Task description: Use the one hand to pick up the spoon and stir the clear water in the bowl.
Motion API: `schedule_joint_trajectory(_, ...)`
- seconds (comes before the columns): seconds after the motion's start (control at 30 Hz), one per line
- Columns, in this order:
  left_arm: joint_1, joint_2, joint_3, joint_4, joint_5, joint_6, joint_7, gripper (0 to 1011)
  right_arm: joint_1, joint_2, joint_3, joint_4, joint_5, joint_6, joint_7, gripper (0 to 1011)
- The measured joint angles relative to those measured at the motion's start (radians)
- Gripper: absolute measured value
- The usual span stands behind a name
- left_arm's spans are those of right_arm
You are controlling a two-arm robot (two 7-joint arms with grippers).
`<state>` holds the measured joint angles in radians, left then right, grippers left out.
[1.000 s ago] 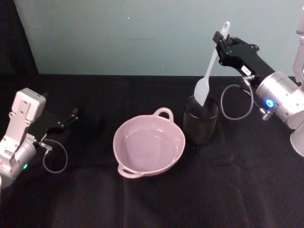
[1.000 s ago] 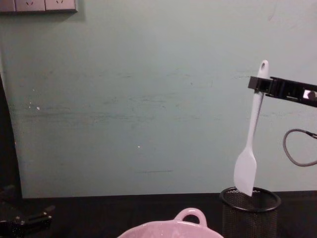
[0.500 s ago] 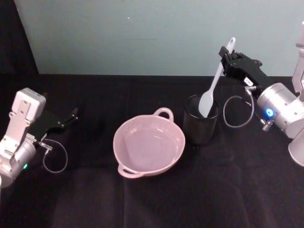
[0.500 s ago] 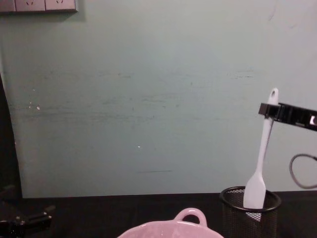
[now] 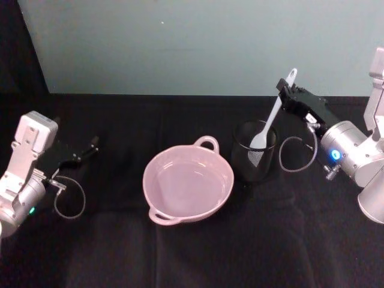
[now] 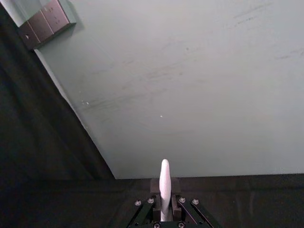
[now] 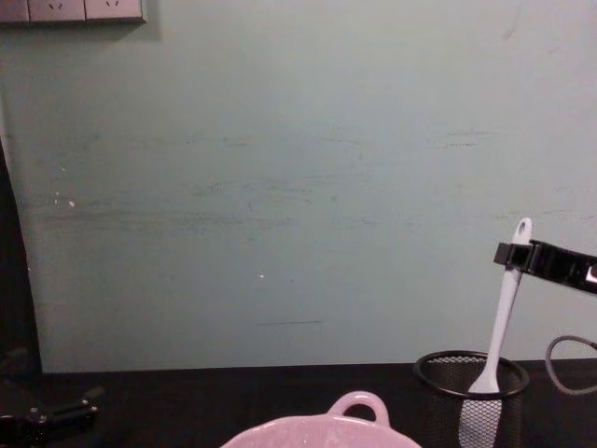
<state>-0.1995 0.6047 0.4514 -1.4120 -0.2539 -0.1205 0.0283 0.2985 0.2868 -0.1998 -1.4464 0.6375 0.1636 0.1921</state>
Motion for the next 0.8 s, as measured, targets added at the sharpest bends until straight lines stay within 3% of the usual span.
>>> schedule_joint_trajectory(0.8,0.0,0.0,0.0,0.0,0.0,0.0,0.0,1011,-0.006,0.007,-0.009,0.027,0.023,-0.002,0.007,125)
